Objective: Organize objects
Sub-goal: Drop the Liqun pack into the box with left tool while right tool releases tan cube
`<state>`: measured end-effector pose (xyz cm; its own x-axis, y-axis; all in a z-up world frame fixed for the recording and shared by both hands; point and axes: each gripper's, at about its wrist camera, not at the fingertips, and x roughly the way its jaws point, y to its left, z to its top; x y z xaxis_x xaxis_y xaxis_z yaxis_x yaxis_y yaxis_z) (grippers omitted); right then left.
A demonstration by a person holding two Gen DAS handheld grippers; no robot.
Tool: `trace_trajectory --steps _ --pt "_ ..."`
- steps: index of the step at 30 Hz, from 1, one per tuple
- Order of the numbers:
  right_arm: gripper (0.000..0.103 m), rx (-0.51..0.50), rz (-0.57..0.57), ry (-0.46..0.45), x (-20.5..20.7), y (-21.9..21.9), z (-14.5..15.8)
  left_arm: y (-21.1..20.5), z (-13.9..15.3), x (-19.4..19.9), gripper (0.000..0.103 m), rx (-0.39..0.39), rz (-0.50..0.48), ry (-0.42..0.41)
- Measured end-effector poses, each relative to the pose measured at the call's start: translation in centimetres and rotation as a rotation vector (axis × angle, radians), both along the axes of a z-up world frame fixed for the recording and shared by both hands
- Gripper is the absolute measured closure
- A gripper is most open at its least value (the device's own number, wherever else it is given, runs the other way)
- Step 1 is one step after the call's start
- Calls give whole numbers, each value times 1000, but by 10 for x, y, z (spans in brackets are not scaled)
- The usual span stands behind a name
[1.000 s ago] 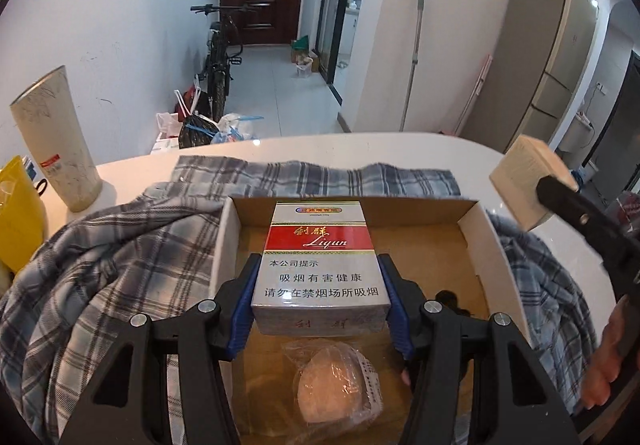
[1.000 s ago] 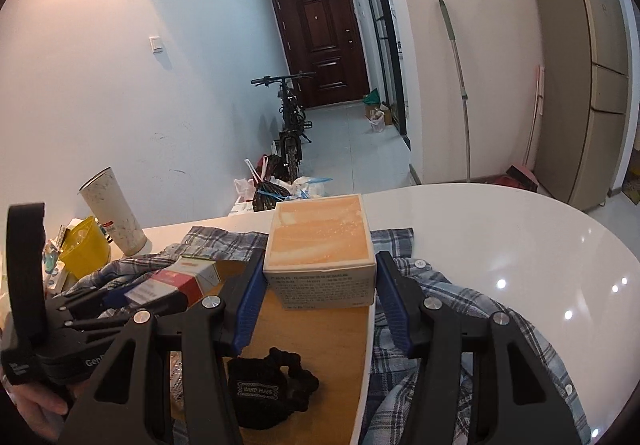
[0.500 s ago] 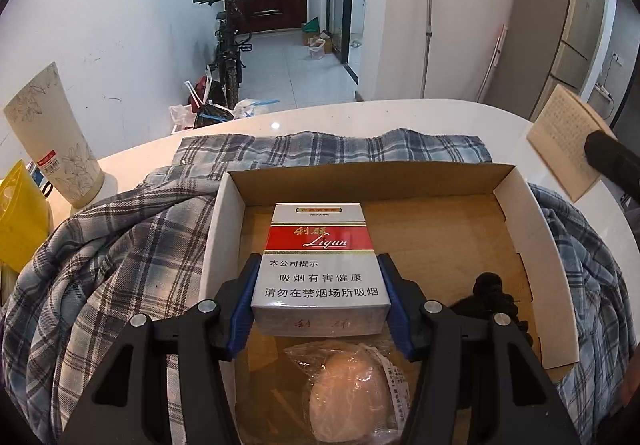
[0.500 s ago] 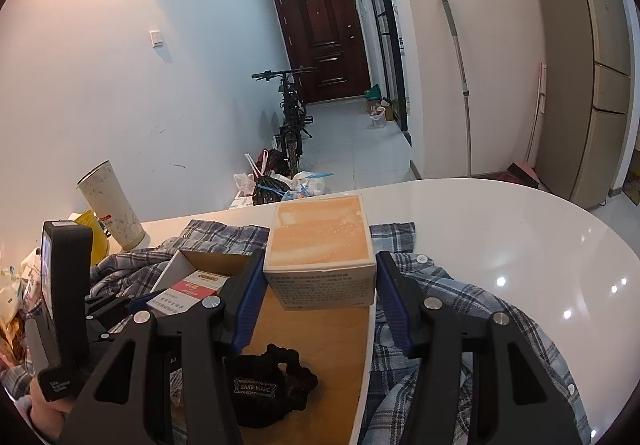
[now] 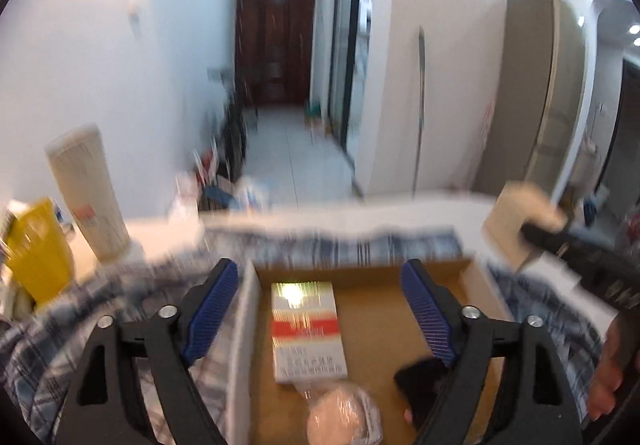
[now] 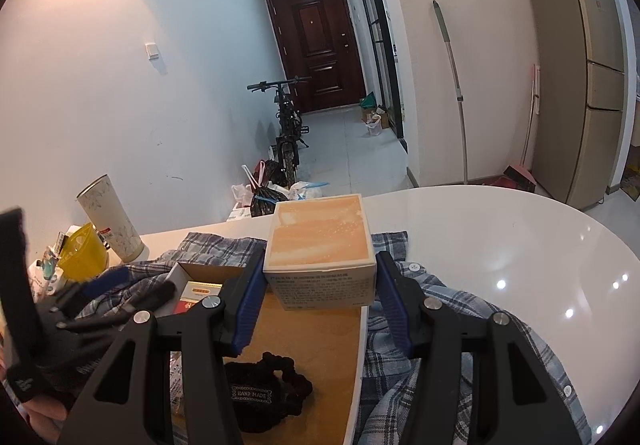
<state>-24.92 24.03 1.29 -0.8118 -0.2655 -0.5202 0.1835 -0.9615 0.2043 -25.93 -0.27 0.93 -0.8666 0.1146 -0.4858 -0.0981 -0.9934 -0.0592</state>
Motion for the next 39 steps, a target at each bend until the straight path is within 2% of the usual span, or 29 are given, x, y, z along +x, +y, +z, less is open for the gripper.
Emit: trace_trajectory --steps 2,6,12,17,26,28,30,33,37,39 --pt "50 6 11 0 0 -3 -1 -1 13 11 0 -1 22 92" --pt "50 33 37 -33 -5 -14 -11 -5 20 19 0 9 73 164" --pt "50 70 59 -95 -15 -26 -35 -14 19 19 0 76 67 147" --pt "50 103 71 -133 -22 -33 -49 -13 18 17 0 67 49 123" --pt "50 91 59 -173 -31 -28 -62 -4 14 17 0 37 35 107" --pt "48 83 59 -172 -31 -25 -61 -2 13 16 0 24 30 97" --pt "39 70 58 -169 -31 -24 -59 -1 13 18 0 15 34 106" --pt "37 39 48 -149 -27 -20 -49 0 20 24 0 5 39 136" --pt "37 18 32 -92 -14 -12 -18 4 42 41 0 -28 30 195" --pt "37 48 -4 -43 -4 -9 3 6 54 50 0 -35 20 218"
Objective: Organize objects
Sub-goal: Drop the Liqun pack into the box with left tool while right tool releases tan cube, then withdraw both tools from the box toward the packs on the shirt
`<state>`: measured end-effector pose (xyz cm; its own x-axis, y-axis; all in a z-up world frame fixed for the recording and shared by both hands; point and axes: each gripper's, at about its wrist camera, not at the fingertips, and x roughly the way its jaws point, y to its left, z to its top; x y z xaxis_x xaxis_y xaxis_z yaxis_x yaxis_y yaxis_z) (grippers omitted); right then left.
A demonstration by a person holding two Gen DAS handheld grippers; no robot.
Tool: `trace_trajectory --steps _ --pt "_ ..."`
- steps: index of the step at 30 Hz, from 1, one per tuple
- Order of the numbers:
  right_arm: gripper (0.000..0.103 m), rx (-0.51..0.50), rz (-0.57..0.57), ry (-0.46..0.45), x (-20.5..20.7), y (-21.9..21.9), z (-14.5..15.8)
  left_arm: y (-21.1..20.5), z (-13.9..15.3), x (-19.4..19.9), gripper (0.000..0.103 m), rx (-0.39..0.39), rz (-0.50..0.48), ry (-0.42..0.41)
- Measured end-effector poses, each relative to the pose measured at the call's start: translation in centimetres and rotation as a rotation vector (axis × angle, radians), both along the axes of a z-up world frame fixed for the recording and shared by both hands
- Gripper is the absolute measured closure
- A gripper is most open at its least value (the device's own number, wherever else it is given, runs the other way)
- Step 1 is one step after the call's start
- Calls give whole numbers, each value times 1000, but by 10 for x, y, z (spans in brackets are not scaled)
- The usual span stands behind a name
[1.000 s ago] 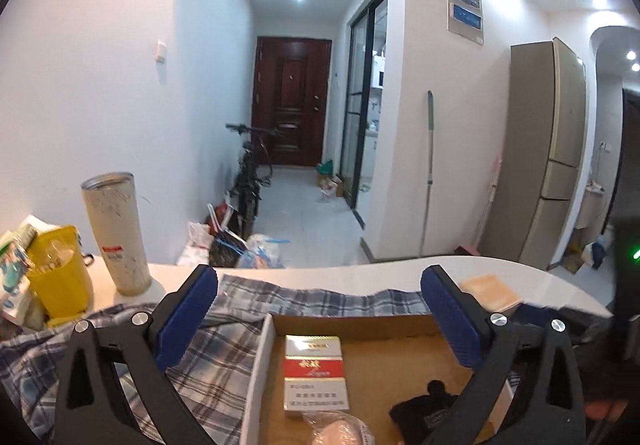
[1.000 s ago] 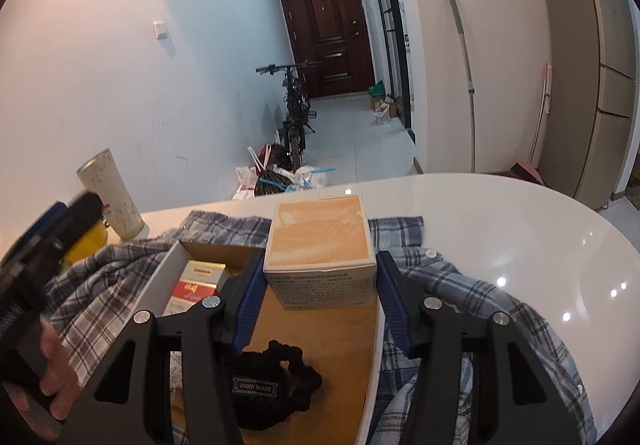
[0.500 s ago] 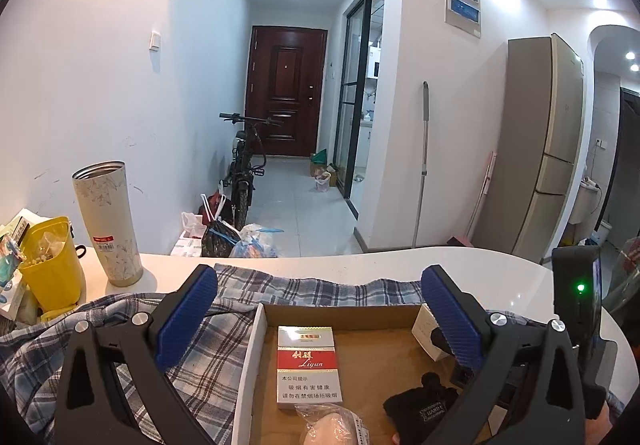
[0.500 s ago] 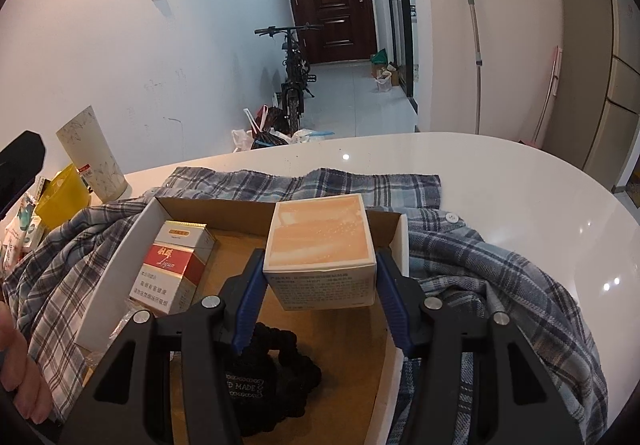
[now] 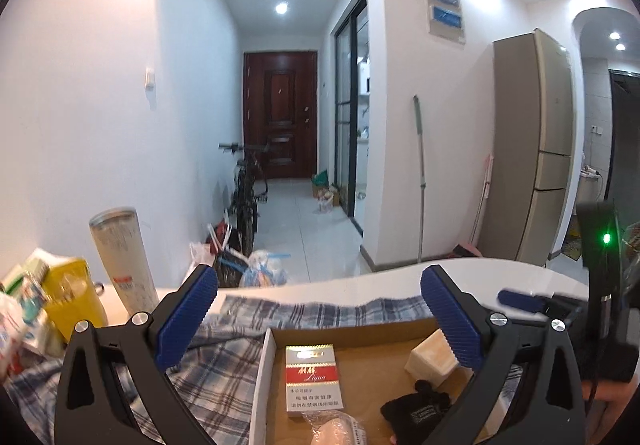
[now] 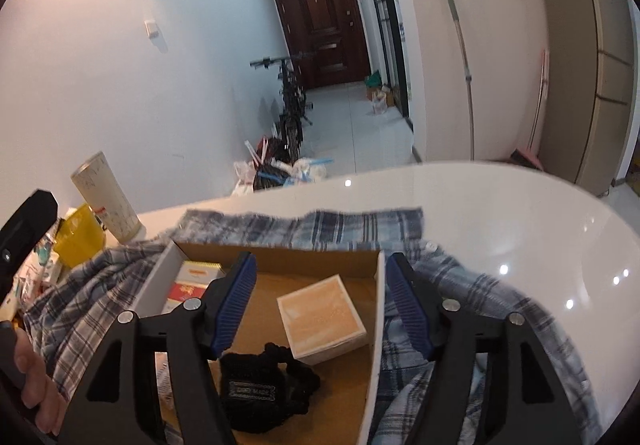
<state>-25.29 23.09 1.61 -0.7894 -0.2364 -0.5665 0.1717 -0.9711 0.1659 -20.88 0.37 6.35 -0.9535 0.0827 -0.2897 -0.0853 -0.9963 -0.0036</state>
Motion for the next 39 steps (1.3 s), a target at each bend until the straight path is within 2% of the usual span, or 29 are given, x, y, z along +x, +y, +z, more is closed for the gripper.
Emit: trace_trajectory --steps 4,9,12,14,16,19,20,25,28,31,37,39 --pt "37 21 -7 117 31 4 45 0 30 33 0 1 19 91" --pt "37 -43 -1 193 77 14 87 -8 67 75 0 41 38 168" --pt "34 -79 -12 247 106 22 108 -13 86 106 0 77 -19 210" --pt "31 -92 -8 283 126 22 119 -13 96 127 0 61 -67 236" --pt "29 -92 -2 320 144 21 129 -9 104 149 0 15 -42 268" --pt "11 -81 7 384 169 21 142 -9 111 169 0 4 -28 263" --pt "1 -86 5 414 180 20 145 -11 112 175 0 21 -36 255" --pt "0 -99 6 502 219 18 151 -26 113 205 0 114 -47 260" --pt "0 -86 19 511 234 20 147 -30 108 222 0 84 -13 283" --pt "0 -78 19 503 245 20 138 -31 101 231 0 47 9 272" --pt "0 -71 -16 475 266 30 116 -45 69 253 0 116 11 208" --pt "0 -37 -51 497 278 30 108 -44 57 260 0 94 41 211"
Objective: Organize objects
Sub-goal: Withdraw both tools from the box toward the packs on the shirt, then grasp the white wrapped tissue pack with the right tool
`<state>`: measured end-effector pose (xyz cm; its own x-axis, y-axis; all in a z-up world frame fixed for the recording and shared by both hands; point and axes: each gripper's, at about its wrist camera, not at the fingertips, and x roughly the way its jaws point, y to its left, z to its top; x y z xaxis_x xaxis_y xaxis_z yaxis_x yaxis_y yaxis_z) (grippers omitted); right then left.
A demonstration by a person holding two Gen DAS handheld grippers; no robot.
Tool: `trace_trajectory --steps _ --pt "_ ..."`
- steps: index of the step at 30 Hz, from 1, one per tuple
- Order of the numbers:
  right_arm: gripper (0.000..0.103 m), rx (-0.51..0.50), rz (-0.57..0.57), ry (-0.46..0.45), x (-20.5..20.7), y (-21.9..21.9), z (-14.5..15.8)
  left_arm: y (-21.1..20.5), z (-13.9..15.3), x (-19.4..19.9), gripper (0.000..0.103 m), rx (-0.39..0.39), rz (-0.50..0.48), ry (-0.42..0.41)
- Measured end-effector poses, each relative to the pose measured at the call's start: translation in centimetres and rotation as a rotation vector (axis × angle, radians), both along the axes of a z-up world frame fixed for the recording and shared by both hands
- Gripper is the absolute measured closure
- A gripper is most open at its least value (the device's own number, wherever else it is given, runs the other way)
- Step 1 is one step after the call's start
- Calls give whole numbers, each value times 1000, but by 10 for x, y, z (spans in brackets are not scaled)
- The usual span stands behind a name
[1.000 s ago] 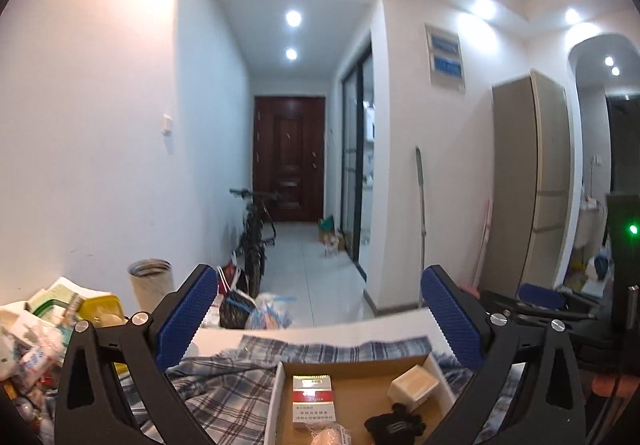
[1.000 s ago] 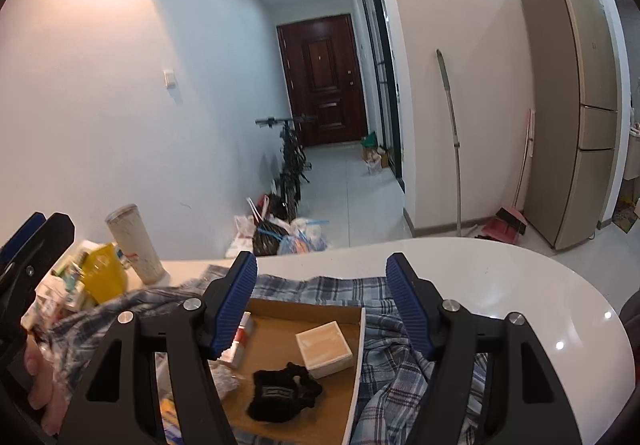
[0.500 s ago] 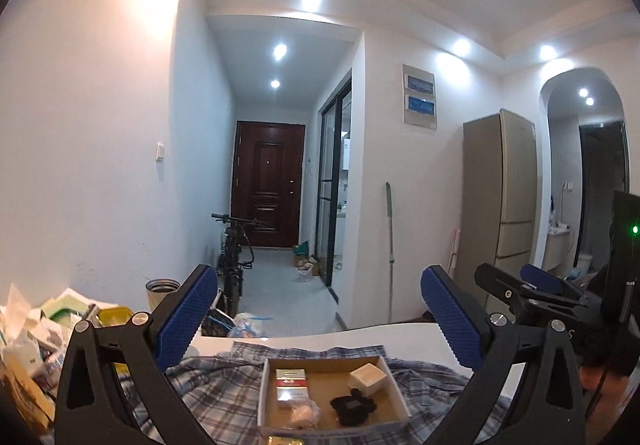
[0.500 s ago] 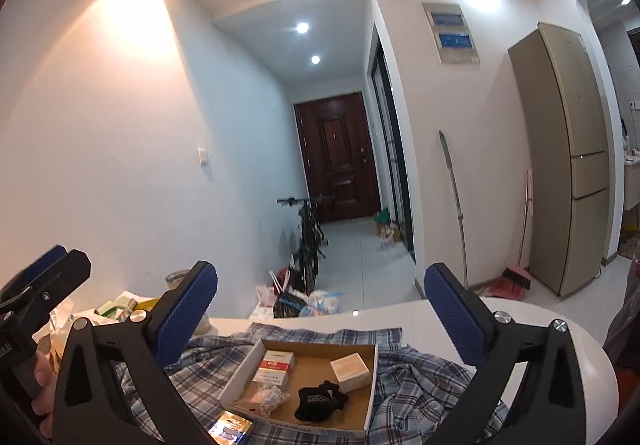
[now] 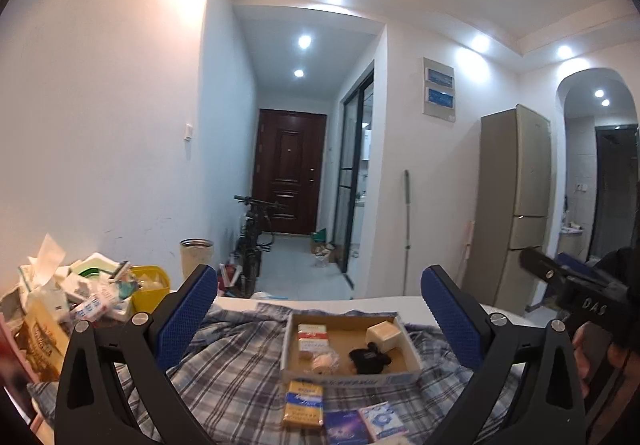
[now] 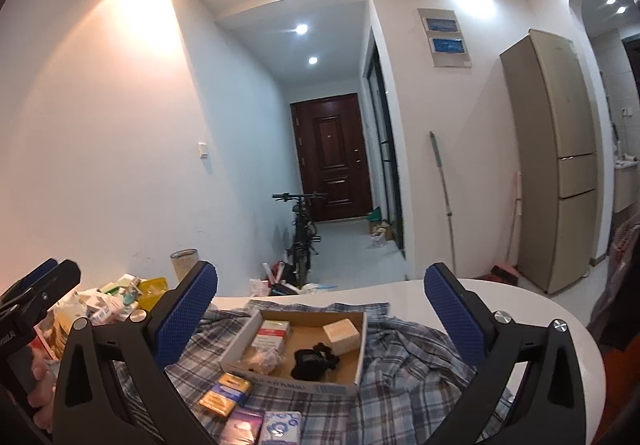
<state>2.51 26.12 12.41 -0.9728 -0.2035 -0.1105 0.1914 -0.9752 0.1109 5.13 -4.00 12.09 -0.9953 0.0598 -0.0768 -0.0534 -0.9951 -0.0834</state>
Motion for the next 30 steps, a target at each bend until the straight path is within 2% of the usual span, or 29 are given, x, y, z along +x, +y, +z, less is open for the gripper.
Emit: trace_trajectory --steps 3,8,13,18,22,26,30 --pt "0 27 -36 5 11 1 -6 5 -12 3 0 -40 23 -12" --pt "0 -1 0 -46 16 1 -15 -10 -16 -4 0 44 -33 -75" --pt "0 -3 -1 -81 19 -3 -29 -13 -24 6 0 28 19 -70" --pt "0 -5 44 -188 15 -15 -60 -9 -66 6 0 -16 52 -181" --pt "0 11 74 -299 10 -29 -88 -15 -98 -3 0 16 43 -291" --pt "0 13 101 -425 2 -42 -121 -21 -115 -7 0 -2 68 -341" --pt "0 65 95 -487 -8 -51 -141 -24 -123 -8 0 -4 65 -383"
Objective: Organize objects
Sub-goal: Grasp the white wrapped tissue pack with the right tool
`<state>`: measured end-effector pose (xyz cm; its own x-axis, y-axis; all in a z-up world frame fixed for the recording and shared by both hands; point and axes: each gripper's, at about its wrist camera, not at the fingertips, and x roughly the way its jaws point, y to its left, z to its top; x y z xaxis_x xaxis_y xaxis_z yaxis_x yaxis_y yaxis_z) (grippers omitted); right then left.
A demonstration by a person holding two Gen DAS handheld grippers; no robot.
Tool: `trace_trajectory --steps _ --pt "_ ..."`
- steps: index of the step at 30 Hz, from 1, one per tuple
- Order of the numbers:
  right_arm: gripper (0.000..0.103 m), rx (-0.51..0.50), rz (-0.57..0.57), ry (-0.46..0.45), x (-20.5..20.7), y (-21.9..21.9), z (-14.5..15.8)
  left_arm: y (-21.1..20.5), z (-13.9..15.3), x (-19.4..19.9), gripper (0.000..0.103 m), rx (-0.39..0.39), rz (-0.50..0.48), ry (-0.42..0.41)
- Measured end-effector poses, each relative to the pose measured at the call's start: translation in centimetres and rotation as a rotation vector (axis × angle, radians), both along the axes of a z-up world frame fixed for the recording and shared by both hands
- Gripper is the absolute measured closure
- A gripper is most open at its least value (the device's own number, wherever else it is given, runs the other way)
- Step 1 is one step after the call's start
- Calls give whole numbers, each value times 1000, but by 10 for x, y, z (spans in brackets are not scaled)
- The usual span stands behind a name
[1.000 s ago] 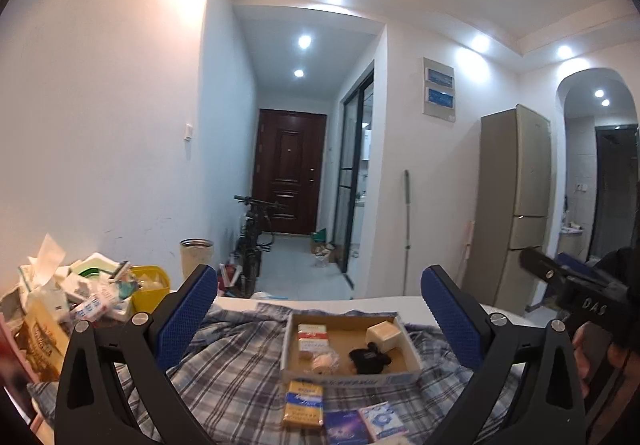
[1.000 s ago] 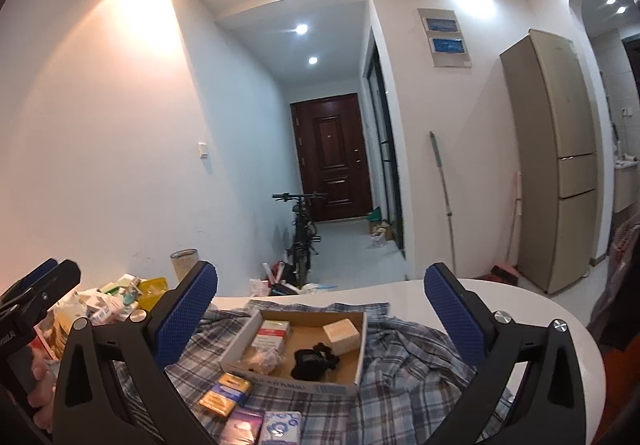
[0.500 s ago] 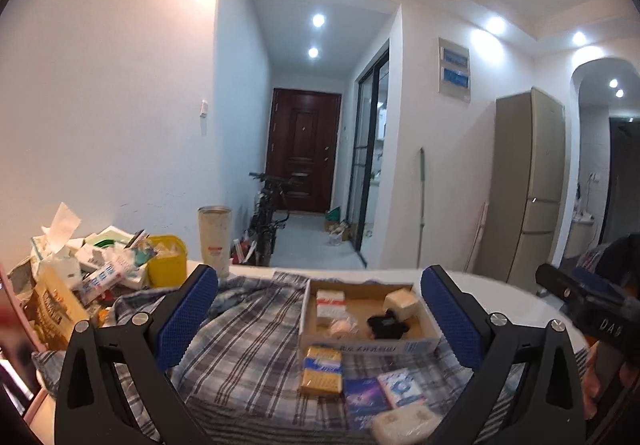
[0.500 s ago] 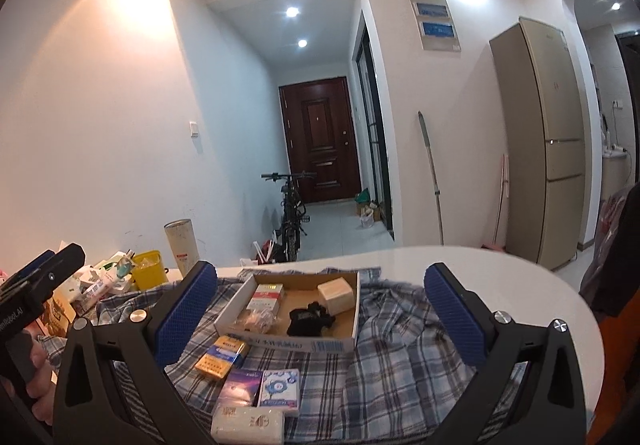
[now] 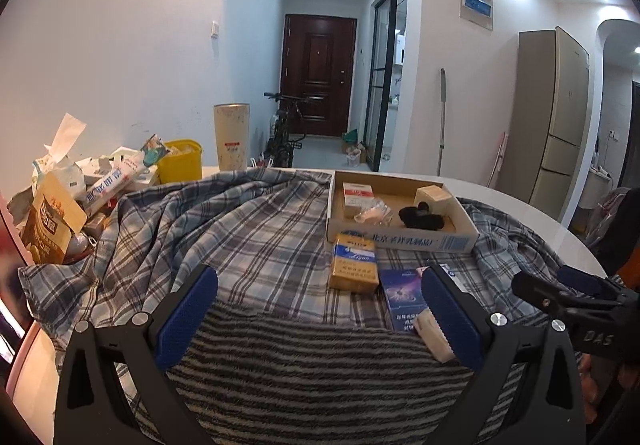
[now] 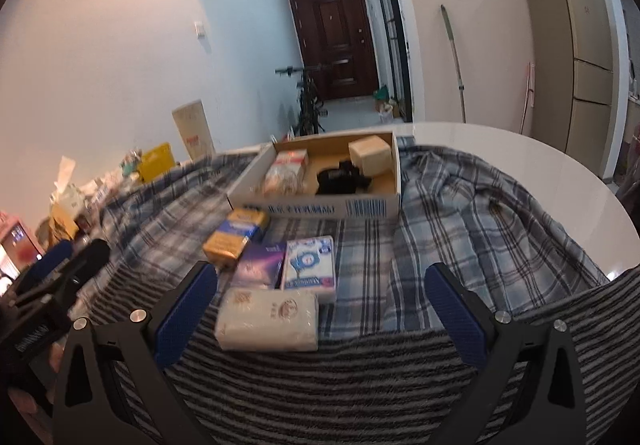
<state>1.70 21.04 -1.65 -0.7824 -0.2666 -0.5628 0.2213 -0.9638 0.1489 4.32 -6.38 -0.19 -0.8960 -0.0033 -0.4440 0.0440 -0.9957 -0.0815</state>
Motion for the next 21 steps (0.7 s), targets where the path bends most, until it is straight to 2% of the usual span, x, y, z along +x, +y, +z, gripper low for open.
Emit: trace_trajectory --steps 14,19,21 --pt "1 48 121 -165 -19 -43 -41 -3 -4 -2 0 -3 12 -12" --pt "15 56 129 -185 -21 -45 -45 -2 -6 -4 0 -7 10 -19" --pt "31 61 140 -196 -22 -47 -47 0 -6 -4 0 -11 7 -21"
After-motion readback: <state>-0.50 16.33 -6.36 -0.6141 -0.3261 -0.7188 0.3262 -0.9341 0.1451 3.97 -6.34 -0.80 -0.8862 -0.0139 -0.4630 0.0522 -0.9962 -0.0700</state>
